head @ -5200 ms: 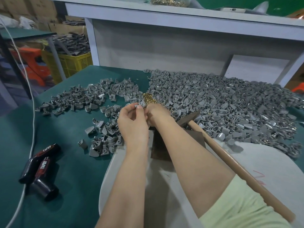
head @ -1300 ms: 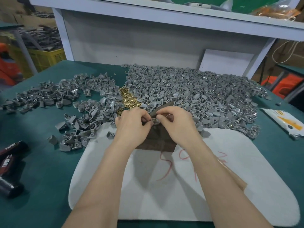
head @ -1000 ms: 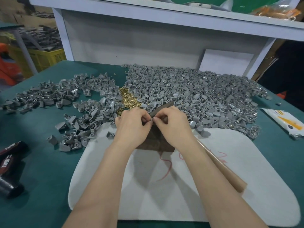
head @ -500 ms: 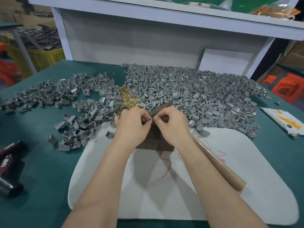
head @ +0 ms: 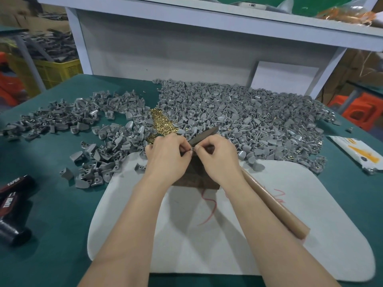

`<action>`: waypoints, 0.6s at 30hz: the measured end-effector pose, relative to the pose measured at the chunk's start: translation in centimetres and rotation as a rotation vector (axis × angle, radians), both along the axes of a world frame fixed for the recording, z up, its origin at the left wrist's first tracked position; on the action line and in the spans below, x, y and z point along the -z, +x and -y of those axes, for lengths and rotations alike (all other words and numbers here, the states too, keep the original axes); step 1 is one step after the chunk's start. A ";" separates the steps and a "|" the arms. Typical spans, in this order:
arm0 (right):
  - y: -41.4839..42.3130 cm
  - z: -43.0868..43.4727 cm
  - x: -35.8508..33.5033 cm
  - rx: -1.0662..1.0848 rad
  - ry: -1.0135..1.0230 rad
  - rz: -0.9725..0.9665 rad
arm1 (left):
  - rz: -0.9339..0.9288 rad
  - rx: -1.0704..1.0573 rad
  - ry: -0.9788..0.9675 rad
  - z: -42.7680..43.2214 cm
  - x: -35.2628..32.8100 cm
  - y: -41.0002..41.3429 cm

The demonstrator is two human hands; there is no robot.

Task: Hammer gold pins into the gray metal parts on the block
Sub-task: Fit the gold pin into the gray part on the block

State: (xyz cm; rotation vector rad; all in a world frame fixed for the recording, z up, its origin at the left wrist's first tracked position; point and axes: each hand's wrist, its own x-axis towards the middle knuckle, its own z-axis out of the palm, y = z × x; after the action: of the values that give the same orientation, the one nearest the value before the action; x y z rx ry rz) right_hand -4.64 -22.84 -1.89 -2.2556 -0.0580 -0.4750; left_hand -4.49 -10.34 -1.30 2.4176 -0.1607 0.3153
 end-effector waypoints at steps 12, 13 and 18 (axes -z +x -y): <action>-0.1 -0.1 -0.2 -0.008 -0.095 0.023 | -0.001 -0.001 0.010 0.1 0.0 0.1; -0.1 -0.1 -0.2 -0.011 -0.119 0.034 | 0.002 -0.002 0.013 0.1 0.0 0.1; -0.1 -0.1 -0.1 -0.007 -0.205 0.082 | 0.002 -0.005 0.016 0.1 0.0 0.1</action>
State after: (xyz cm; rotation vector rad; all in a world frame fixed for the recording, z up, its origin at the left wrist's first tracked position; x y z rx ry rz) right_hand -4.78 -22.71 -1.77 -2.4339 -0.1631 -0.5808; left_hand -4.36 -10.41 -1.35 2.4343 -0.1582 0.3199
